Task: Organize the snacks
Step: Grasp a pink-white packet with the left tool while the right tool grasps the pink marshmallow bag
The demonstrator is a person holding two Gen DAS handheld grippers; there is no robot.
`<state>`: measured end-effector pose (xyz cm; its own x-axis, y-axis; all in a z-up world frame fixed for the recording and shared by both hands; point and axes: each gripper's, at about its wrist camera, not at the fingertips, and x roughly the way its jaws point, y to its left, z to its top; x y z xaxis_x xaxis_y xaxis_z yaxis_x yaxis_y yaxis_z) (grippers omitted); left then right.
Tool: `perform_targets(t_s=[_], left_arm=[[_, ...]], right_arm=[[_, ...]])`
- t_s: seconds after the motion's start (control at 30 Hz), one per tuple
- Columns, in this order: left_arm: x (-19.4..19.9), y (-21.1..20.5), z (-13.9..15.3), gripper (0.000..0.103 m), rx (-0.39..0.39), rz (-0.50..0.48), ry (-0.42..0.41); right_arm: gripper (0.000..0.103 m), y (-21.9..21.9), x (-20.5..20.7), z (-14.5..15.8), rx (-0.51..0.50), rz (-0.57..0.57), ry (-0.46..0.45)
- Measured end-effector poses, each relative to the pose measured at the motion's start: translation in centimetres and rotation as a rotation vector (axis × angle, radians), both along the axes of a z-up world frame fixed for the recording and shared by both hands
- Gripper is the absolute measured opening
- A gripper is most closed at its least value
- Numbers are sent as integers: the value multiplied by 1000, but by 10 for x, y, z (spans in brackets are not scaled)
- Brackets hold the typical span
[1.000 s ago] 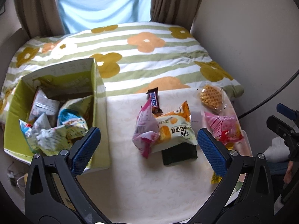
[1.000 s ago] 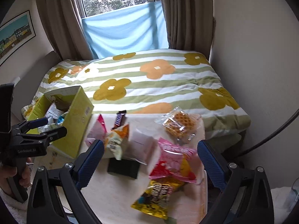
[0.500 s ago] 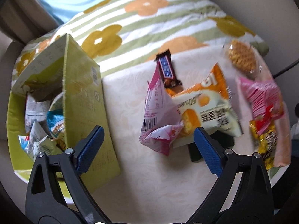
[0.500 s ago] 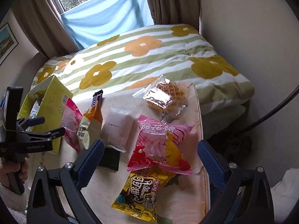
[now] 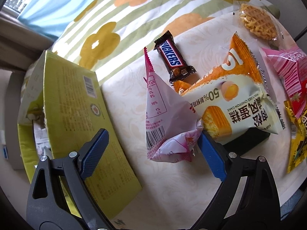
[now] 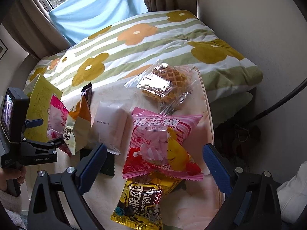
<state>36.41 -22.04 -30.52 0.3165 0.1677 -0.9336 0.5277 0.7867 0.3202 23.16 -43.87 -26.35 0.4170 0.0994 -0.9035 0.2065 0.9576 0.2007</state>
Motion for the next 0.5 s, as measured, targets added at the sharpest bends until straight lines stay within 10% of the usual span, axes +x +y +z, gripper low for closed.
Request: perform_targets(t_s=[0.5], left_arm=[[9,-2,-28,41,6,-48,92]], right_arm=[[99,0,7,-14,12,-30,37]])
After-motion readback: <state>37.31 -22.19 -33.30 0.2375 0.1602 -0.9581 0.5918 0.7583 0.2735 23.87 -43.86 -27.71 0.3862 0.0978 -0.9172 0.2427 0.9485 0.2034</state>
